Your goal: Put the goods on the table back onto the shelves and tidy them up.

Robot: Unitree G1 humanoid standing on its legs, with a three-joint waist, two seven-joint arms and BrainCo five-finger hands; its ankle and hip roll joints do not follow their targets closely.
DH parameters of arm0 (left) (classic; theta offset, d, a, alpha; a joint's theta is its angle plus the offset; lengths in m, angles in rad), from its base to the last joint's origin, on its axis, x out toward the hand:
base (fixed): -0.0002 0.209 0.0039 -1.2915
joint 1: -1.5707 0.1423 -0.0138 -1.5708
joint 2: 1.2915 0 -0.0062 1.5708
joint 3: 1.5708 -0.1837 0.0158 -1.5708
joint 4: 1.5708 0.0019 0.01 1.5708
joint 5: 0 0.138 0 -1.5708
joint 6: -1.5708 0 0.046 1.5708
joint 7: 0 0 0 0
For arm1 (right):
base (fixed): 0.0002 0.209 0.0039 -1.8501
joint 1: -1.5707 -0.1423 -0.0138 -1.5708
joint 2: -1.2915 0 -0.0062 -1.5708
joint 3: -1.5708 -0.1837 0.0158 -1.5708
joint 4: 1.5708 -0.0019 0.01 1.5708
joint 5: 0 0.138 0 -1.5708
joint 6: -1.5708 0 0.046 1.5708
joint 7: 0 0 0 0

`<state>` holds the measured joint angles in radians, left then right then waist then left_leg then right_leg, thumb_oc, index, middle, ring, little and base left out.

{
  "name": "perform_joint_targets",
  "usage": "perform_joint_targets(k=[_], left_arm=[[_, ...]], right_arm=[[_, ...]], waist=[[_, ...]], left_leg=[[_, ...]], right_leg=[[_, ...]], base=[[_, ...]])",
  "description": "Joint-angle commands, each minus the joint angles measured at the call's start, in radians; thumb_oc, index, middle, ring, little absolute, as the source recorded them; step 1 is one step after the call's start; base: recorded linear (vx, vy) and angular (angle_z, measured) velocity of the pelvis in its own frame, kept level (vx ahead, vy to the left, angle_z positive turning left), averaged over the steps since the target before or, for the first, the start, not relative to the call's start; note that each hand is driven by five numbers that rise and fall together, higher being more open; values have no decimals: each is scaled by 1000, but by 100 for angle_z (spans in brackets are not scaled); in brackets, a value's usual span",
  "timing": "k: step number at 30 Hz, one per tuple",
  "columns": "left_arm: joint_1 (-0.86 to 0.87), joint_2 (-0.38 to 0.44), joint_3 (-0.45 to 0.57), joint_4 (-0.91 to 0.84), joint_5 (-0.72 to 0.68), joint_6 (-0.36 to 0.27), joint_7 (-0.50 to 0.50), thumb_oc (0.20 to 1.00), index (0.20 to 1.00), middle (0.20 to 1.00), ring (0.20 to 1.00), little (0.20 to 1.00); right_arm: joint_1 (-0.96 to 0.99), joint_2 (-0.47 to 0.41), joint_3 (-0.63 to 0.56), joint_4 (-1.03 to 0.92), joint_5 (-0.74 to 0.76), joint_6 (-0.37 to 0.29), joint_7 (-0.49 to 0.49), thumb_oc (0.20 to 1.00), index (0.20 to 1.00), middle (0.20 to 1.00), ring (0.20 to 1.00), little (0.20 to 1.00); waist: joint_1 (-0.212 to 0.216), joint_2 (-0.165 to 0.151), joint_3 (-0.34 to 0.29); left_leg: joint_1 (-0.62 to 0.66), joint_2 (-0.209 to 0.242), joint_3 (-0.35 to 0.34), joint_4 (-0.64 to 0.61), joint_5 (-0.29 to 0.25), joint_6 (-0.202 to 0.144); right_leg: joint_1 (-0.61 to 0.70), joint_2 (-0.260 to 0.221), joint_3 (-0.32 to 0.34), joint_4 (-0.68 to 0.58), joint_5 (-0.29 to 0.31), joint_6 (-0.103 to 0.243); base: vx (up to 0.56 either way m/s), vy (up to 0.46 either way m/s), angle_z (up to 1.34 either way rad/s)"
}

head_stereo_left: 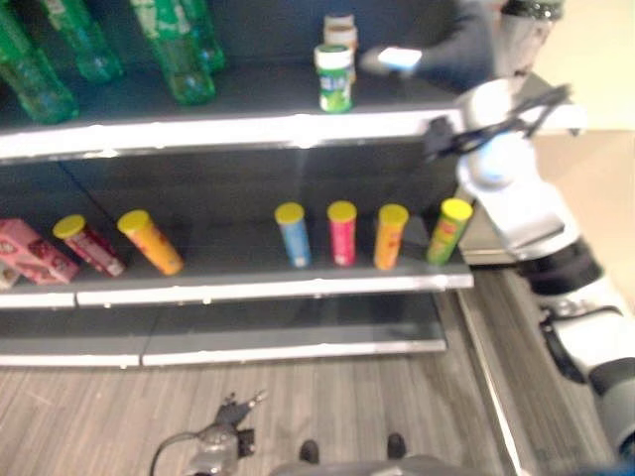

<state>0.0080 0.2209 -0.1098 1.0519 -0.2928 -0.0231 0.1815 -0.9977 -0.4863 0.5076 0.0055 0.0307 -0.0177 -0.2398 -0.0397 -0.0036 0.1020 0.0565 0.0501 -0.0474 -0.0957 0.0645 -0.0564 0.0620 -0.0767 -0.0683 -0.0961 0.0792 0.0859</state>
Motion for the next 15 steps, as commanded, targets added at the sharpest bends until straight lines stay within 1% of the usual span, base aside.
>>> perform_joint_targets(k=[1, 3, 4, 5, 8, 9, 11, 12, 13, 14, 15], left_arm=[[-59, 68, -6, 37, 12, -32, -6, 1000, 1000, 1000, 1000, 1000], [-52, 72, -2, 40, 1, -34, -10, 1000, 1000, 1000, 1000, 1000], [-47, 75, 1, 45, -6, -35, -13, 1000, 1000, 1000, 1000, 1000], [-48, 75, 1, 45, -6, -35, -13, 1000, 1000, 1000, 1000, 1000], [-41, 86, 5, 59, -16, -35, -16, 1000, 1000, 1000, 1000, 1000], [-41, 86, 5, 59, -16, -35, -16, 1000, 1000, 1000, 1000, 1000], [-40, 88, 2, 61, -23, -36, -11, 1000, 1000, 1000, 1000, 1000], [-40, 88, 2, 61, -23, -36, -11, 1000, 1000, 1000, 1000, 1000], [-41, 91, 2, 61, -25, -36, -10, 1000, 1000, 1000, 1000, 1000], [-42, 92, 0, 63, -32, -35, -6, 1000, 1000, 1000, 1000, 1000], [-42, 92, 1, 63, -32, -35, -6, 1000, 1000, 1000, 1000, 1000]], right_arm=[[-80, 20, -21, 54, 98, -60, 50, 1000, 1000, 1000, 1000, 1000], [-104, 32, 0, 83, 125, -61, 61, 1000, 1000, 1000, 1000, 1000], [-119, 45, 12, 101, 162, -64, 67, 1000, 1000, 1000, 1000, 1000], [-119, 45, 12, 101, 162, -64, 67, 1000, 1000, 1000, 1000, 1000], [-150, 83, 20, 145, 241, -70, 73, 1000, 1000, 1000, 1000, 1000], [-150, 83, 20, 145, 241, -70, 73, 1000, 1000, 1000, 1000, 1000], [-180, 126, 29, 190, 280, -73, 59, 1000, 1000, 1000, 1000, 1000], [-181, 126, 29, 190, 280, -73, 59, 1000, 1000, 1000, 1000, 1000], [-193, 144, 32, 211, 292, -70, 57, 1000, 1000, 1000, 1000, 1000], [-200, 185, 31, 270, 336, -72, 51, 1000, 1000, 1000, 1000, 1000], [-201, 185, 32, 271, 337, -73, 51, 1000, 1000, 1000, 1000, 1000]], waist=[[36, -70, 11], [46, -76, 11], [54, -84, 12], [54, -84, 12], [72, -101, 13], [72, -101, 13], [86, -111, 14], [86, -112, 14], [90, -115, 13], [99, -120, 12], [99, -120, 12]], left_leg=[[70, 10, 83, 8, -155, -12], [67, 8, 81, 8, -153, -12], [64, 7, 77, 8, -151, -12], [63, 7, 77, 8, -151, -12], [54, 2, 71, 8, -147, -11], [54, 2, 71, 8, -147, -11], [48, 0, 69, 8, -145, -10], [48, -1, 69, 8, -145, -10], [47, -2, 68, 8, -146, -10], [47, -5, 67, 8, -145, -9], [47, -5, 67, 8, -145, -9]], right_leg=[[22, -122, -35, 13, -74, 93], [21, -123, -41, 13, -72, 95], [19, -125, -44, 14, -70, 96], [19, -125, -44, 14, -70, 96], [13, -130, -52, 17, -66, 100], [13, -130, -52, 17, -66, 100], [10, -134, -54, 17, -62, 102], [10, -134, -54, 17, -62, 102], [9, -135, -54, 17, -60, 103], [8, -137, -55, 18, -58, 103], [8, -137, -55, 18, -58, 103]], base=[[-2, 18, 4], [-13, 30, 3], [0, 0, 0], [0, 0, 0], [-15, 14, 4], [-24, 21, 10], [-14, 19, 18], [-10, 20, 13], [0, 0, 0], [0, 0, 0], [0, 0, 0]])
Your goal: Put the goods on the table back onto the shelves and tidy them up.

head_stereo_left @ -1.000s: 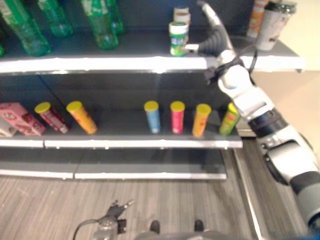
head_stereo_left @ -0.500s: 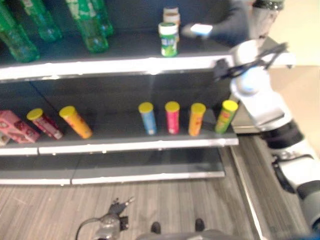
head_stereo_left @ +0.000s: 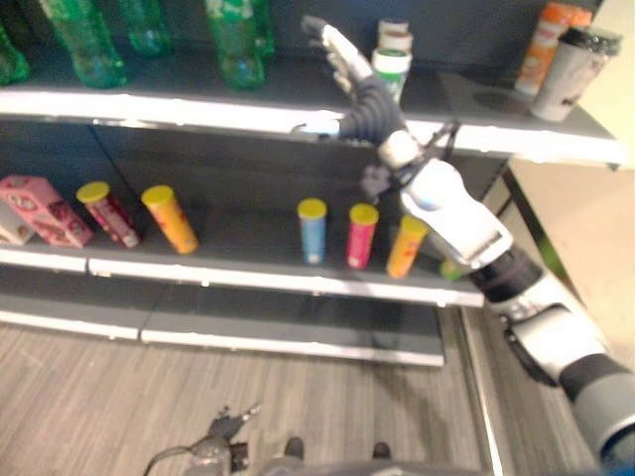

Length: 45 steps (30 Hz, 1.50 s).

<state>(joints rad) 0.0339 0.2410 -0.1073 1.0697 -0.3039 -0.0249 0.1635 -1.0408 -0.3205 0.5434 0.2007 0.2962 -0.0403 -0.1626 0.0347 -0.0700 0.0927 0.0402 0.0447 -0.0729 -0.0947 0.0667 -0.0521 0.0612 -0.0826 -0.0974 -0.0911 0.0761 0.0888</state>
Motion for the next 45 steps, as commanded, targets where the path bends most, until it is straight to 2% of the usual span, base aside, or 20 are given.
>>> perform_joint_targets(k=[1, 2, 9, 45], left_arm=[[-68, 75, -2, 45, -24, -34, 14, 1000, 1000, 1000, 1000, 1000], [-75, 76, -4, 51, -29, -31, 15, 1000, 1000, 1000, 1000, 1000], [-87, 74, -12, 65, -31, -25, 23, 1000, 1000, 1000, 1000, 1000], [-101, 62, -27, 53, -13, -11, 42, 1000, 1000, 1000, 1000, 1000]], right_arm=[[-167, 31, 0, 100, 87, -46, -28, 1000, 1000, 1000, 1000, 1000], [-175, 64, 4, 148, 122, -39, -30, 1000, 1000, 1000, 1000, 1000], [-189, 97, 9, 240, 124, -12, -48, 1000, 1000, 1000, 1000, 1000], [-167, 2, -33, 285, 73, 19, -103, 1000, 1000, 1000, 1000, 1000]], waist=[[28, -55, 21], [34, -59, 20], [37, -61, 17], [-2, -47, 17]], left_leg=[[63, 0, 92, 7, -147, -13], [62, -1, 91, 7, -146, -12], [64, -6, 90, 7, -147, -11], [79, 2, 101, 7, -153, -13]], right_leg=[[9, -132, -27, 13, -54, 100], [8, -133, -27, 14, -52, 100], [10, -135, -29, 13, -48, 100], [15, -126, -23, 10, -52, 92]], base=[[0, 0, 0], [0, 0, 0], [0, 0, 0], [0, 0, 0]])
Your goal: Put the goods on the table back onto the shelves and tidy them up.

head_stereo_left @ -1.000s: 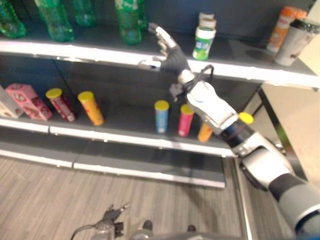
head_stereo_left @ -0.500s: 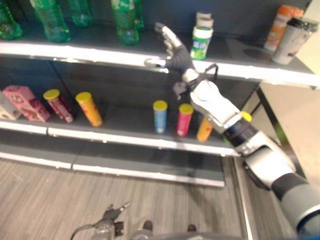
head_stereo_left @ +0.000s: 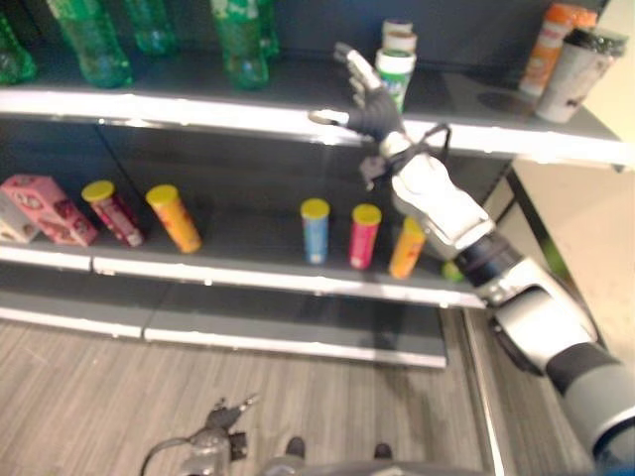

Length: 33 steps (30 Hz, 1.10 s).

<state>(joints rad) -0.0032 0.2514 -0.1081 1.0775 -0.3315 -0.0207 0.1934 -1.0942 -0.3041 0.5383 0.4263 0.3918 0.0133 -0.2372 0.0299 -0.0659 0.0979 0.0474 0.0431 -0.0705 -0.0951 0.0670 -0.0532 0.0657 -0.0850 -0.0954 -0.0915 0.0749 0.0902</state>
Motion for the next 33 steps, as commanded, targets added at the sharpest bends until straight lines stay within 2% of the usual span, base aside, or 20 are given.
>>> perform_joint_targets(k=[1, 28, 32, 33], left_arm=[[-64, 52, -26, 45, 15, -16, 12, 1000, 1000, 1000, 1000, 1000], [-69, 45, -25, 38, 12, -14, 17, 1000, 1000, 1000, 1000, 1000], [-70, 48, -15, 43, 14, -21, 8, 1000, 1000, 1000, 1000, 1000], [-65, 52, -7, 50, 17, -27, -6, 1000, 1000, 1000, 1000, 1000]], right_arm=[[-113, -16, -28, 60, -23, -34, -29, 1000, 1000, 1000, 1000, 1000], [-83, -38, -32, 55, -48, -27, -26, 1000, 1000, 1000, 1000, 1000], [-75, -44, -12, 17, 14, -54, 36, 1000, 1000, 1000, 1000, 1000], [-82, -79, 26, -32, 57, -76, 98, 1000, 1000, 1000, 1000, 1000]], waist=[[2, -51, 11], [-4, -51, 14], [-2, -52, 17], [0, -55, 16]], left_leg=[[72, 4, 98, 8, -154, -11], [76, 1, 104, 8, -159, -7], [77, 0, 104, 8, -157, -9], [76, 1, 102, 8, -156, -10]], right_leg=[[10, -124, -25, 10, -51, 91], [10, -127, -19, 12, -52, 92], [11, -127, -20, 12, -53, 92], [11, -126, -22, 11, -55, 92]], base=[[0, 0, 0], [0, 0, 0], [0, 0, 0], [0, 0, 0]])
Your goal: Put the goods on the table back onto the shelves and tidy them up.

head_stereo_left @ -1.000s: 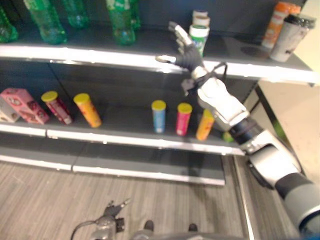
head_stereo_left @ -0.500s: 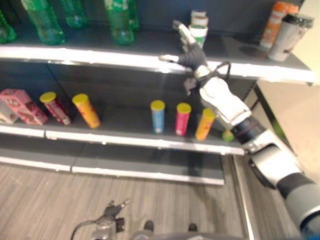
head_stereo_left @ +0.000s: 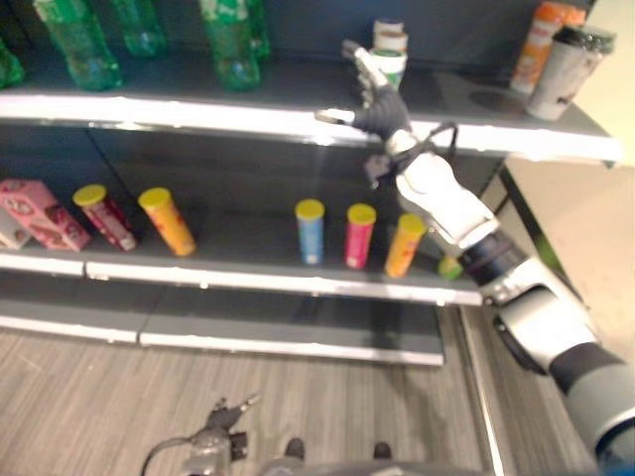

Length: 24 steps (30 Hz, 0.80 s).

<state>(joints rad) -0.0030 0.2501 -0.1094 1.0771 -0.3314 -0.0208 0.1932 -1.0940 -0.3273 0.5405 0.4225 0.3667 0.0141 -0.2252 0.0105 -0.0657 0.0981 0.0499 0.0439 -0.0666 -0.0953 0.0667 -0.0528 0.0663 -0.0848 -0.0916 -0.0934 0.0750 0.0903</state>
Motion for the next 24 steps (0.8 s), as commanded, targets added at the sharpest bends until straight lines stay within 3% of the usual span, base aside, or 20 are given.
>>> perform_joint_targets(k=[1, 5, 7, 10, 15, 16, 17, 24], left_arm=[[-65, 53, -6, 51, 17, -27, -6, 1000, 1000, 1000, 1000, 1000], [-45, 59, 6, 47, 28, -41, -37, 1000, 1000, 1000, 1000, 1000], [-22, 63, 13, 47, 36, -48, -66, 1000, 1000, 1000, 1000, 1000], [-11, 57, 15, 48, 40, -50, -78, 1000, 1000, 1000, 1000, 1000], [-6, 43, 29, 35, 41, -57, -78, 1000, 1000, 1000, 1000, 1000], [-6, 44, 28, 35, 41, -57, -78, 1000, 1000, 1000, 1000, 1000], [0, 44, 40, 29, 39, -57, -84, 1000, 1000, 1000, 1000, 1000], [15, 50, 52, 6, 42, -60, -93, 1000, 1000, 1000, 1000, 1000]], right_arm=[[-83, -56, 24, -28, 82, -77, 86, 1000, 1000, 1000, 1000, 1000], [-97, -156, 86, -160, 182, -118, 196, 1000, 1000, 1000, 1000, 1000], [-101, -254, 114, -289, 259, -154, 269, 1000, 1000, 1000, 1000, 1000], [-99, -308, 104, -366, 284, -190, 286, 1000, 1000, 1000, 1000, 1000], [32, -388, -114, -481, 262, -262, 214, 1000, 1000, 1000, 1000, 1000], [34, -389, -117, -483, 261, -261, 214, 1000, 1000, 1000, 1000, 1000], [100, -414, -213, -515, 269, -274, 198, 1000, 1000, 1000, 1000, 1000], [359, -484, -481, -591, 240, -296, 146, 1000, 1000, 1000, 1000, 1000]], waist=[[19, -55, 16], [24, -61, 14], [28, -63, 12], [31, -65, 11], [22, -53, 9], [23, -54, 9], [13, -47, 5], [-10, -52, -7]], left_leg=[[74, 0, 98, 8, -156, -11], [72, 2, 95, 8, -154, -14], [71, 2, 94, 8, -153, -16], [70, 2, 95, 8, -154, -17], [70, 0, 95, 8, -158, -12], [70, 0, 95, 8, -158, -12], [69, -1, 96, 8, -161, -10], [79, -7, 106, 8, -174, -1]], right_leg=[[10, -126, -26, 13, -55, 92], [11, -126, -32, 12, -57, 95], [12, -128, -38, 11, -57, 100], [12, -128, -41, 11, -56, 102], [9, -131, -41, 13, -57, 107], [10, -131, -41, 13, -57, 107], [8, -131, -42, 15, -58, 110], [1, -137, -25, 20, -53, 119]], base=[[0, 0, 0], [0, 0, 0], [0, 0, 0], [0, 0, 0], [-5, 12, 0], [1, 44, -1], [0, 0, 0], [2, 42, -3]])
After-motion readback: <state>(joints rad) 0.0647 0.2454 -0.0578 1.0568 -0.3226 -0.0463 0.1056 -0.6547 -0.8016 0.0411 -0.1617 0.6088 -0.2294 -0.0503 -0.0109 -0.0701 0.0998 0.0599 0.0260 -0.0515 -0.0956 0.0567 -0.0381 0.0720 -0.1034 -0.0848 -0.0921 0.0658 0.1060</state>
